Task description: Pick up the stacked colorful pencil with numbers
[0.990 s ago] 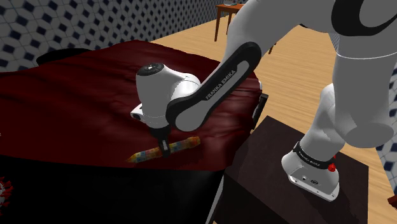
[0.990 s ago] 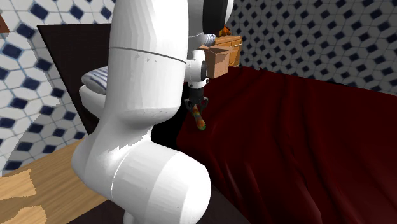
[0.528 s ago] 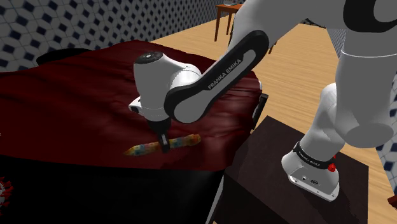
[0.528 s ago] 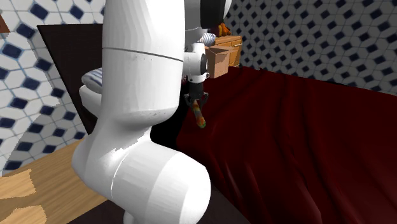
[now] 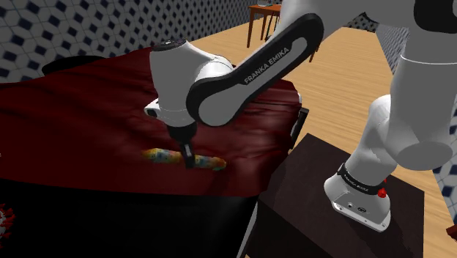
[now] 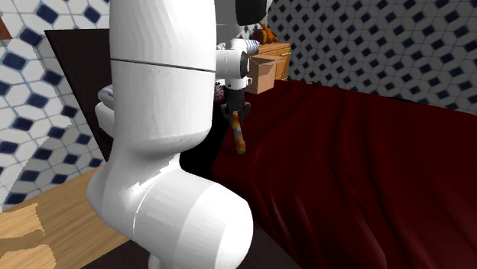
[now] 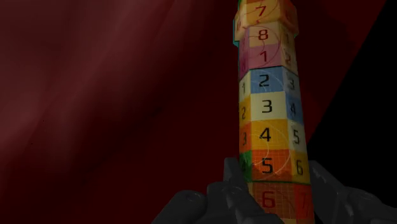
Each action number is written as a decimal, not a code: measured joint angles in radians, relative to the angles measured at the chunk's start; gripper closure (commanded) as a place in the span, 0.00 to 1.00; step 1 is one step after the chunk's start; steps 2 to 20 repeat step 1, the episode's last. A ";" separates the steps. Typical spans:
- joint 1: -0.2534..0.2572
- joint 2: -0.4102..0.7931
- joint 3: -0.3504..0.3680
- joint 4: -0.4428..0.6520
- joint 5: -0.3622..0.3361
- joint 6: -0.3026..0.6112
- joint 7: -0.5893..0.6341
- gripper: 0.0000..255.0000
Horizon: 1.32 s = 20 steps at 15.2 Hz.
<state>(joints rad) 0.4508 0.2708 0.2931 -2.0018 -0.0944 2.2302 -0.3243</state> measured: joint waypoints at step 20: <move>-0.001 -0.004 0.000 0.002 0.002 -0.006 -0.001 1.00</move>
